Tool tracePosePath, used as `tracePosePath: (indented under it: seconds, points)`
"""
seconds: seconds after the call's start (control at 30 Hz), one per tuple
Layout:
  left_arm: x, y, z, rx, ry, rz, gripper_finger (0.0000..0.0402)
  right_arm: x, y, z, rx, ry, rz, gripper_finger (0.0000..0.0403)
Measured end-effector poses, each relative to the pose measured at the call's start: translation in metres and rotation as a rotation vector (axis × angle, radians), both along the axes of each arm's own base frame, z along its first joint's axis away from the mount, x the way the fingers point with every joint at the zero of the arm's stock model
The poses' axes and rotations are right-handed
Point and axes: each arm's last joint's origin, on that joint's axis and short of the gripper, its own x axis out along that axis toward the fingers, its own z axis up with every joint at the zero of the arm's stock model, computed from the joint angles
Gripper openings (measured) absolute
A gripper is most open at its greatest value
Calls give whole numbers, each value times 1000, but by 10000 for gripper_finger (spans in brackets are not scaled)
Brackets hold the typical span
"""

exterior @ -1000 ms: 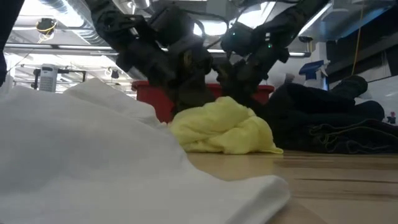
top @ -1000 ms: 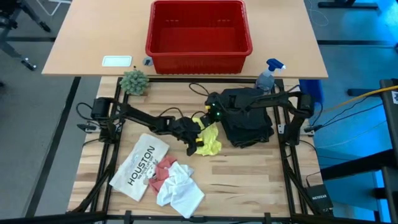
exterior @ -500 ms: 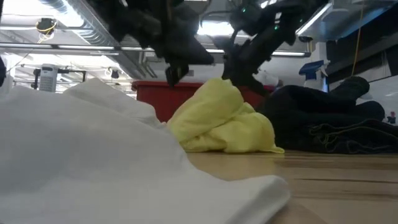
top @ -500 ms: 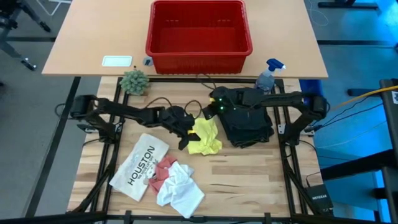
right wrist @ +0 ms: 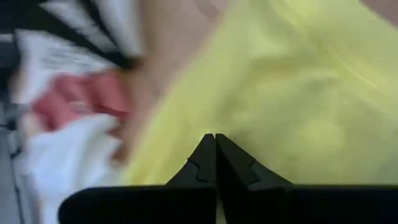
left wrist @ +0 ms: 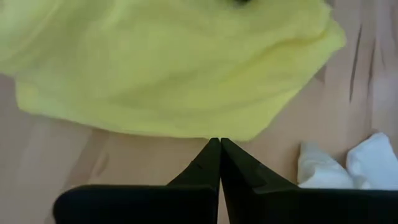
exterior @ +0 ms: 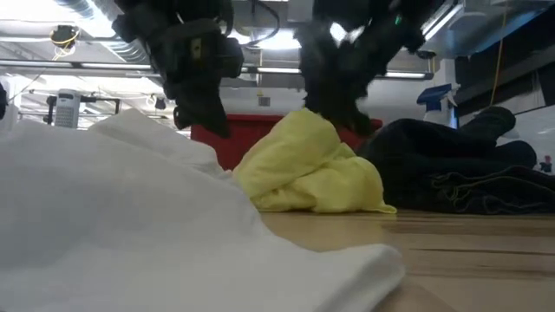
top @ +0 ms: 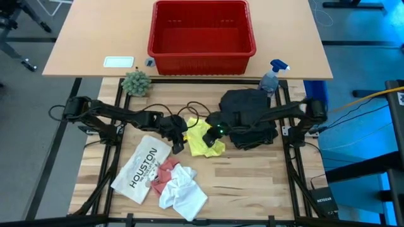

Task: Fold laundry
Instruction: Fold the yellow shirt

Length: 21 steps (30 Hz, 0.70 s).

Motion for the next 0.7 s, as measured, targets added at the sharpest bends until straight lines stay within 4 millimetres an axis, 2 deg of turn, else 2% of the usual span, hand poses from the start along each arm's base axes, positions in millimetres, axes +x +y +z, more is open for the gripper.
tracePosePath:
  seconds: [0.13, 0.2, 0.33, 0.47, 0.7]
  points:
    - [-2, -1, -3, -14, 12, 12, 0, 6, -1, -38, 33, 134, -7, 0]
    - [-1, -1, -3, -21, 6, 16, 0, 10, 0, -50, 52, 158, 7, 0]
    - [-1, -2, -2, -37, 3, 6, 0, 13, 0, -63, 75, 180, 11, 0]
    - [2, -4, 0, -37, -42, -13, 0, 10, 0, -47, 66, 143, -10, 0]
    - [15, 5, 14, 19, -234, -42, 0, -16, 3, 5, -59, 114, -87, 0]
